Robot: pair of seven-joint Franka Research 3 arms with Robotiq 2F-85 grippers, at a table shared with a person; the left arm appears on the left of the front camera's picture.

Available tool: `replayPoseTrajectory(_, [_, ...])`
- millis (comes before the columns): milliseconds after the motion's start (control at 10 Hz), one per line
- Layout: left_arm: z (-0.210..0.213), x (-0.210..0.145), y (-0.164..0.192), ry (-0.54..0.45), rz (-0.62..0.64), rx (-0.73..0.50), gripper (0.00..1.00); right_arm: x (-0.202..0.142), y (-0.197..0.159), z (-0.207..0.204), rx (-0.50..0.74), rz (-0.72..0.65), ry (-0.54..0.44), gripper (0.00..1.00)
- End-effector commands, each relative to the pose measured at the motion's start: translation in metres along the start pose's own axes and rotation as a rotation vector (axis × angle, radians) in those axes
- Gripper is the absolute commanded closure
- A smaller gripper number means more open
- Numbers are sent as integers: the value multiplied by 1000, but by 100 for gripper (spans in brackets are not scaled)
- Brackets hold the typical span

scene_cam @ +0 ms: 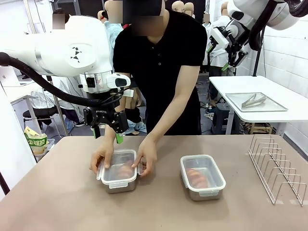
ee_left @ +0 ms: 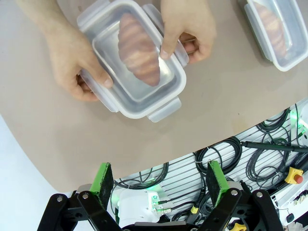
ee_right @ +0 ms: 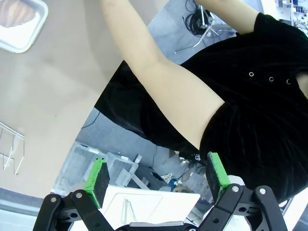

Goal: Place the bread in airtight containers.
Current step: Release when the human grabs the Airtight Container lid.

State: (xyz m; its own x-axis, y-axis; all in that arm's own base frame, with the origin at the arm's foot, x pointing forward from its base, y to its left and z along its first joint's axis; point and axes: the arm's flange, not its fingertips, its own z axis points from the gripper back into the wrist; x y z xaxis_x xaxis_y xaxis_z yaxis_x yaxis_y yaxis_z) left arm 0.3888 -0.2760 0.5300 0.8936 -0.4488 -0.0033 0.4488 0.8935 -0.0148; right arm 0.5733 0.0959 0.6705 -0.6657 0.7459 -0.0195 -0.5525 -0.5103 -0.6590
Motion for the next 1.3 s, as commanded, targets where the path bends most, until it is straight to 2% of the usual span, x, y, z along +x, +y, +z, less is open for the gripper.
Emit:
replayPoseTrajectory(0, [2,-1,1,0,2,8,0,0,0,0,-7,-5,-2,0])
replayPoseTrajectory(1200, [2,-1,1,0,2,8,0,0,0,0,-7,-5,-2,0])
